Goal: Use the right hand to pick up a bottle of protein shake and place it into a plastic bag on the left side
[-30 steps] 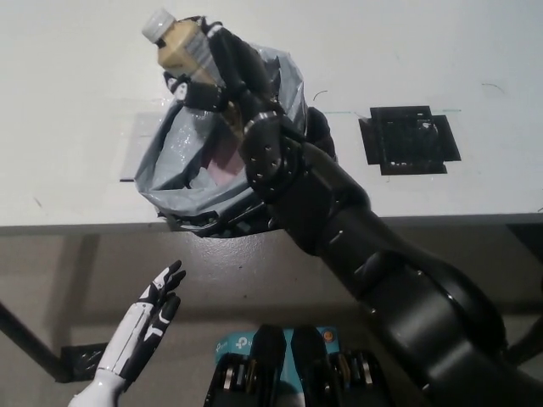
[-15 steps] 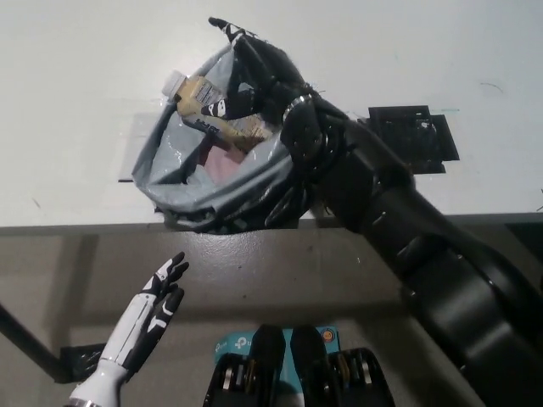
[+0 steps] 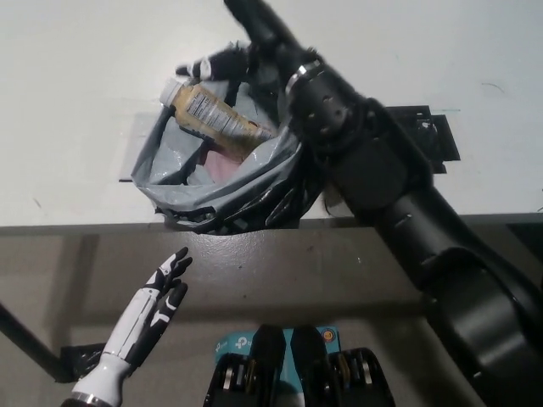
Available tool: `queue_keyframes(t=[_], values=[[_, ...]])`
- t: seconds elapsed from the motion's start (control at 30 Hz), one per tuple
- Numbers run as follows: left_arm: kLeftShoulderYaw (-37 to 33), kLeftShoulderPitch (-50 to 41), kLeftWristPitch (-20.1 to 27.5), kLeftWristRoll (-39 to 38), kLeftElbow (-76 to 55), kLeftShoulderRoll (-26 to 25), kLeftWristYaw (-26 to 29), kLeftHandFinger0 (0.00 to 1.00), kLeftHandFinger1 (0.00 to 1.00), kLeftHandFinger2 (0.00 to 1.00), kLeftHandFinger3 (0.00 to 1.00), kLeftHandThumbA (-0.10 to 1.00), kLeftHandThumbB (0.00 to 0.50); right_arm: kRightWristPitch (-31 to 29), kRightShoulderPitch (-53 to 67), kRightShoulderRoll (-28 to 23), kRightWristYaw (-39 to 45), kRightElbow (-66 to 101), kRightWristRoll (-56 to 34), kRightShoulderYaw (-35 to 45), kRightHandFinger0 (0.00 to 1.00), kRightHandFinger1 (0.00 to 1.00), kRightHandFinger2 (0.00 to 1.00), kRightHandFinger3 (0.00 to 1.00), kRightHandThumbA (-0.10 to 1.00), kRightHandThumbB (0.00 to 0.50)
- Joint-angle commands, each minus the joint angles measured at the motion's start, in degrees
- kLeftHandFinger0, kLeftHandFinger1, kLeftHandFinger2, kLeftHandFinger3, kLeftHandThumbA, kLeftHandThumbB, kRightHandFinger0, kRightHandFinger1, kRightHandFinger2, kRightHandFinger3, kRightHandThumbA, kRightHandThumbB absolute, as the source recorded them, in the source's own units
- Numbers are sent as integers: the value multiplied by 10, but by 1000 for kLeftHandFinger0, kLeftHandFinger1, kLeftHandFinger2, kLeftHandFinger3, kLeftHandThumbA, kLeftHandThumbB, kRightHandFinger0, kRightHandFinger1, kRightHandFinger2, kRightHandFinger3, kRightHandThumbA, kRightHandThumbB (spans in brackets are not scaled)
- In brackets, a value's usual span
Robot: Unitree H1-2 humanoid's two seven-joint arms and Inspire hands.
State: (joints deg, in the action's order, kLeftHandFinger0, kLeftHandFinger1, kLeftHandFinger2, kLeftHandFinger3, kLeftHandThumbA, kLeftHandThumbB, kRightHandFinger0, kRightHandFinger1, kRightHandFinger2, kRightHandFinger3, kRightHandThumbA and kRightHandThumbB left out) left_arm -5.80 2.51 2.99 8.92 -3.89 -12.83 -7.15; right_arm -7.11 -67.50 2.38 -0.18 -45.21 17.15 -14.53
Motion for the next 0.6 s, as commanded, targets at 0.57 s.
queue_keyframes(t=[0.57], values=[[20,86,13,-15,39,-9,1,1000,1000,1000,1000,1000,198,81,260,-181,27,885,-239,163,1000,1000,1000,1000,1000,304]])
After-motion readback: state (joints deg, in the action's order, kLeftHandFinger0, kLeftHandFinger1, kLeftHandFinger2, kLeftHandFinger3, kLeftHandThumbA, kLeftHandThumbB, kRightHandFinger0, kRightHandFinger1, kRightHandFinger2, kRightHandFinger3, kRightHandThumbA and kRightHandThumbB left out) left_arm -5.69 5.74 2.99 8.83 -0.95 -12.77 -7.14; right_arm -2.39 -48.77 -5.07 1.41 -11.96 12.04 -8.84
